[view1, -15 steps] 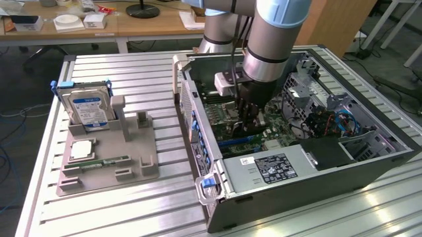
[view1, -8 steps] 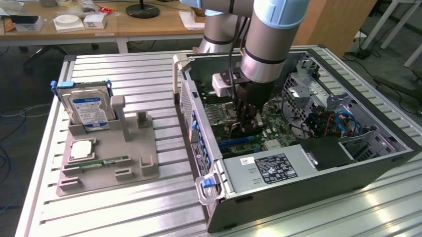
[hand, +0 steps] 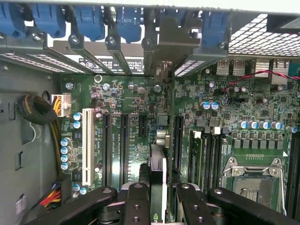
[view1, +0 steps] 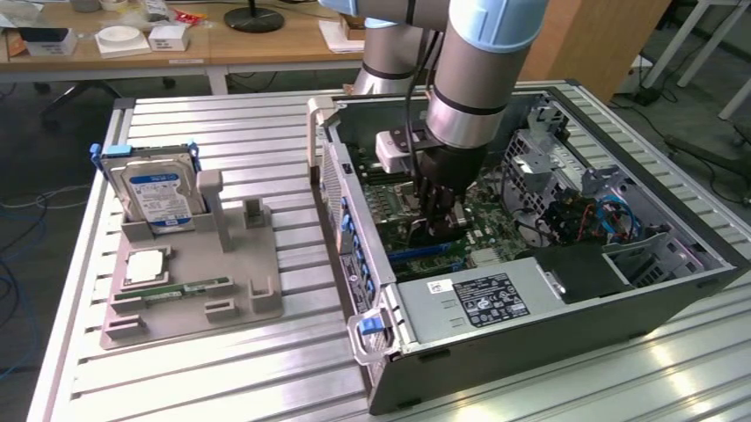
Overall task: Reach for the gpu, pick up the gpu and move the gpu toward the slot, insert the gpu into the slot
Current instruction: 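Insert the gpu into the slot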
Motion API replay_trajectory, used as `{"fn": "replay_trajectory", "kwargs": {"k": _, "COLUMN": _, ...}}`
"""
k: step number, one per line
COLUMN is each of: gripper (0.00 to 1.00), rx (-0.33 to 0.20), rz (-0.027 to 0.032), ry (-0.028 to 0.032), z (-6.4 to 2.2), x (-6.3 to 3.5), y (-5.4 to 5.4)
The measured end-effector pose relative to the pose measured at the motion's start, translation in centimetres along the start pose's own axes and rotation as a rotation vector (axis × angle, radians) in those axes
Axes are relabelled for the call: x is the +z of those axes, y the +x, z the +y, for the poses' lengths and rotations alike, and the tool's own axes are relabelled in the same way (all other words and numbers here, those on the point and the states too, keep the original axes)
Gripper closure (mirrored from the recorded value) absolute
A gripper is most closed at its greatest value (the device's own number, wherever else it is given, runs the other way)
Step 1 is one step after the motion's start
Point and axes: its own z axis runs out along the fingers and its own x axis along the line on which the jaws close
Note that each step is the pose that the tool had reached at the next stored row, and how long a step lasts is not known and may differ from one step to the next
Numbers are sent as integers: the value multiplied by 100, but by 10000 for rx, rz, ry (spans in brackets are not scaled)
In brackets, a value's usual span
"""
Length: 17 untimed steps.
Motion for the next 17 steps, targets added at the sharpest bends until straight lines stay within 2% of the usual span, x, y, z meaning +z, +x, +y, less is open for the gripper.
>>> {"fn": "replay_trajectory", "kwargs": {"k": 17, "gripper": 74, "rx": -1, "rz": 2, "ry": 24, "z": 4, "x": 30, "y": -3}}
